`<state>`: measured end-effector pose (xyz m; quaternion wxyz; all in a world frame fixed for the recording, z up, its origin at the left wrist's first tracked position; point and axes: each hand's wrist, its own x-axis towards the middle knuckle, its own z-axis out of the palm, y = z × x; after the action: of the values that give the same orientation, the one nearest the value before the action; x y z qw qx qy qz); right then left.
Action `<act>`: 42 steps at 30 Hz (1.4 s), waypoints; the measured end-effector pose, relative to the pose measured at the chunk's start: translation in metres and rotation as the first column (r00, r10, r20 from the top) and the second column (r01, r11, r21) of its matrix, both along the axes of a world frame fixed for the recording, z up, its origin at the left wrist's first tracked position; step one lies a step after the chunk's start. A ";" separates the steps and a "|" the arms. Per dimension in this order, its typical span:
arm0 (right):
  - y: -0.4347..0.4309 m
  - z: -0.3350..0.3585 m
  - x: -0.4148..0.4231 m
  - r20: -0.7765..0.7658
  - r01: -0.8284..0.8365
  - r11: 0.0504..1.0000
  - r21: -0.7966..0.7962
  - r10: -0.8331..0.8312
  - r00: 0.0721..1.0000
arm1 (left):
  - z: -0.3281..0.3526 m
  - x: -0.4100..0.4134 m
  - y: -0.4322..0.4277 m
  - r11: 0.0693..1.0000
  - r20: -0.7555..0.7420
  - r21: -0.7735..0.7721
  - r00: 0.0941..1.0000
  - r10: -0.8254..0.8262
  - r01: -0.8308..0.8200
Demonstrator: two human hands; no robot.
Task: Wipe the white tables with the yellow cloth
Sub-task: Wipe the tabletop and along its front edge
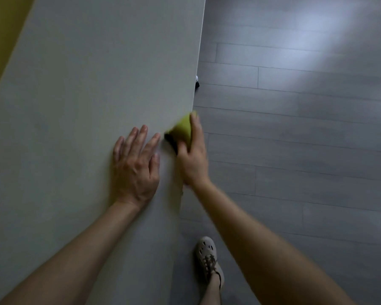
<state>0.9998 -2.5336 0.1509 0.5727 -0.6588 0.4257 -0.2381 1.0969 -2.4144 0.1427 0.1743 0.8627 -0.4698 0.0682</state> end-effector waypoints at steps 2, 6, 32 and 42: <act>-0.063 0.005 0.041 -0.040 0.038 0.999 0.003 -0.038 0.998 | 0.000 0.000 -0.001 1.000 -0.001 -0.005 1.000 -0.001 0.001; -0.094 0.003 0.056 -0.075 0.008 1.000 0.001 -0.008 0.997 | -0.002 0.000 -0.002 1.000 0.001 0.003 1.000 0.008 -0.008; 0.122 -0.011 -0.088 0.017 -0.093 0.995 -0.023 0.093 0.995 | -0.002 0.009 0.002 1.000 -0.080 0.021 0.997 -0.021 0.023; 0.129 -0.007 -0.089 0.016 -0.049 0.999 0.011 0.048 0.999 | 0.014 -0.036 0.100 0.992 -0.163 0.105 0.985 -0.059 0.077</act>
<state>0.9110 -2.4043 0.1436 0.5854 -0.6638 0.4066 -0.2268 1.0608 -2.3142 0.1568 0.1656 0.8572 -0.4866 -0.0330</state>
